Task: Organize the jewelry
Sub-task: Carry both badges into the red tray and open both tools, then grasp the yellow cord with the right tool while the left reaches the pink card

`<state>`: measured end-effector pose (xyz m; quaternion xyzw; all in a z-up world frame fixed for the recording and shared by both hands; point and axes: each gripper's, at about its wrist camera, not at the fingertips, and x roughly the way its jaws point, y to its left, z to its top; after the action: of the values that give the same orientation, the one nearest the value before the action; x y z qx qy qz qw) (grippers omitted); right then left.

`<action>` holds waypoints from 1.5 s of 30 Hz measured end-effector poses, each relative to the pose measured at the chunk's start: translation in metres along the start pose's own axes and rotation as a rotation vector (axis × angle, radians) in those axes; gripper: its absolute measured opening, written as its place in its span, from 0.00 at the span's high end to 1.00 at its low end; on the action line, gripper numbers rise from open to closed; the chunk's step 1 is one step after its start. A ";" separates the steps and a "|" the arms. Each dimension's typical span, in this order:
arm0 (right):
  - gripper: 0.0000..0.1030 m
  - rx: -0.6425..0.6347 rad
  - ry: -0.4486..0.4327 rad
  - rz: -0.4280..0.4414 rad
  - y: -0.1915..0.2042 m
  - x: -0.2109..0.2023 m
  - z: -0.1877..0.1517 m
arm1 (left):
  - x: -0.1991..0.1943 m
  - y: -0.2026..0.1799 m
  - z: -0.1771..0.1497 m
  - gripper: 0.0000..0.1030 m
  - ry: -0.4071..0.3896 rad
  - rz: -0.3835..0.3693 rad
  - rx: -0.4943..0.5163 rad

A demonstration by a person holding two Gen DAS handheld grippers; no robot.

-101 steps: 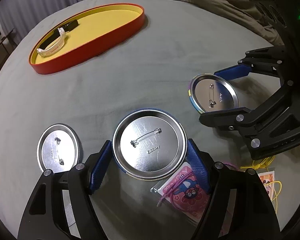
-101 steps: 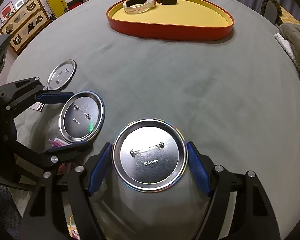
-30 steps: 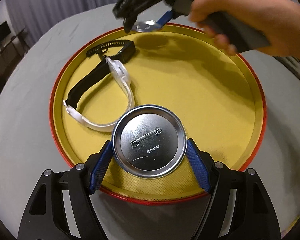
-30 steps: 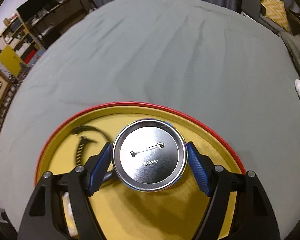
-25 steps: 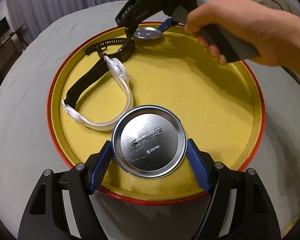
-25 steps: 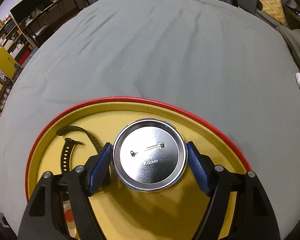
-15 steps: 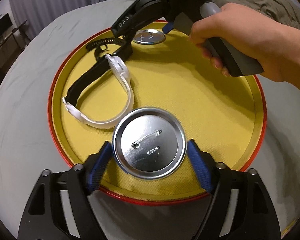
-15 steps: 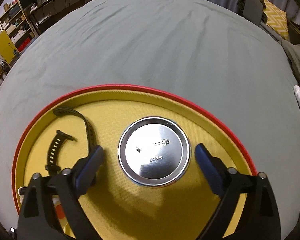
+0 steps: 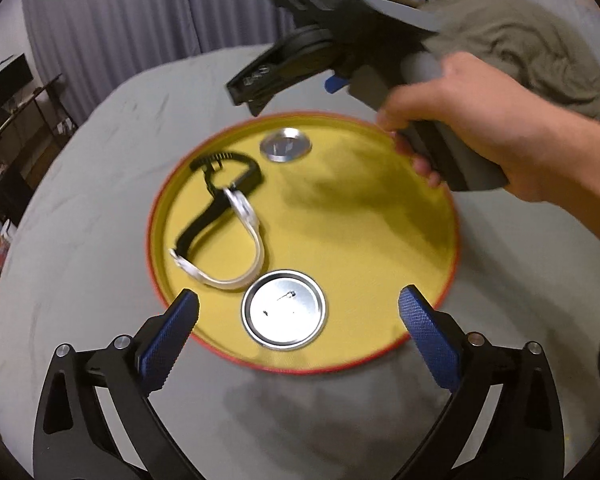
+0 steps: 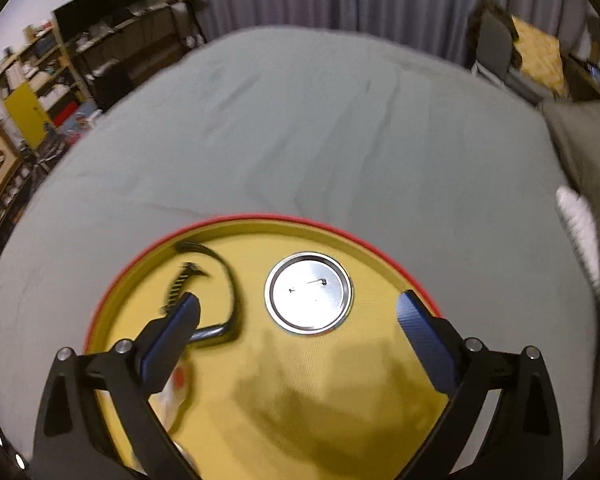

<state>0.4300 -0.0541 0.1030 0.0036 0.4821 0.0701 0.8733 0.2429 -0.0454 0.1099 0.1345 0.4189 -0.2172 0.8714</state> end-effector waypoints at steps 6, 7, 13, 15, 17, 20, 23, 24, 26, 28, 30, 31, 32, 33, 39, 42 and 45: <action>0.08 -0.105 -0.114 0.058 0.003 -0.117 -0.020 | -0.065 -0.013 -0.006 0.05 -0.058 -0.007 -0.026; 0.08 -0.124 -0.127 0.061 0.005 -0.135 -0.027 | -0.076 -0.017 -0.011 0.05 -0.063 -0.011 -0.029; 0.08 -0.206 -0.178 0.107 0.007 -0.231 -0.089 | -0.100 -0.051 -0.047 0.05 -0.031 -0.007 -0.017; 0.08 -0.226 -0.170 0.116 0.008 -0.246 -0.121 | -0.097 -0.065 -0.065 0.05 0.004 0.003 -0.017; 0.08 -0.238 -0.146 0.127 0.005 -0.252 -0.154 | -0.087 -0.079 -0.087 0.05 0.058 -0.003 -0.018; 0.08 -0.249 -0.097 0.136 -0.001 -0.252 -0.209 | -0.070 -0.098 -0.116 0.05 0.126 -0.020 -0.017; 0.08 -0.262 -0.038 0.166 0.005 -0.246 -0.269 | -0.062 -0.119 -0.141 0.05 0.164 -0.046 -0.011; 0.08 -0.272 -0.020 0.187 0.007 -0.244 -0.288 | -0.060 -0.124 -0.145 0.05 0.169 -0.059 -0.013; 0.08 -0.291 0.007 0.223 0.013 -0.243 -0.321 | -0.059 -0.134 -0.155 0.05 0.176 -0.088 -0.019; 0.08 -0.306 0.051 0.268 0.021 -0.236 -0.354 | -0.057 -0.142 -0.161 0.05 0.182 -0.111 -0.027; 0.08 -0.330 0.094 0.263 0.030 -0.227 -0.380 | -0.053 -0.151 -0.167 0.05 0.194 -0.142 -0.034; 0.08 -0.342 0.105 0.243 0.032 -0.224 -0.388 | -0.051 -0.157 -0.172 0.05 0.206 -0.138 -0.015; 0.08 -0.346 0.129 0.238 0.032 -0.218 -0.399 | -0.046 -0.162 -0.176 0.05 0.217 -0.131 0.008; 0.08 -0.339 0.151 0.253 0.031 -0.214 -0.406 | -0.042 -0.170 -0.183 0.05 0.234 -0.132 0.039; 0.08 -0.325 0.168 0.338 0.024 -0.217 -0.432 | -0.034 -0.176 -0.204 0.05 0.240 -0.121 0.051; 0.08 -0.350 0.166 0.385 0.031 -0.220 -0.441 | -0.034 -0.178 -0.206 0.05 0.224 -0.123 0.053; 0.08 -0.400 0.191 0.354 0.047 -0.206 -0.452 | -0.035 -0.178 -0.210 0.05 0.206 -0.122 0.056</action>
<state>-0.0642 -0.0614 0.0380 -0.0913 0.5307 0.3153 0.7814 -0.0051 -0.1037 -0.0011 0.1546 0.5071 -0.2665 0.8049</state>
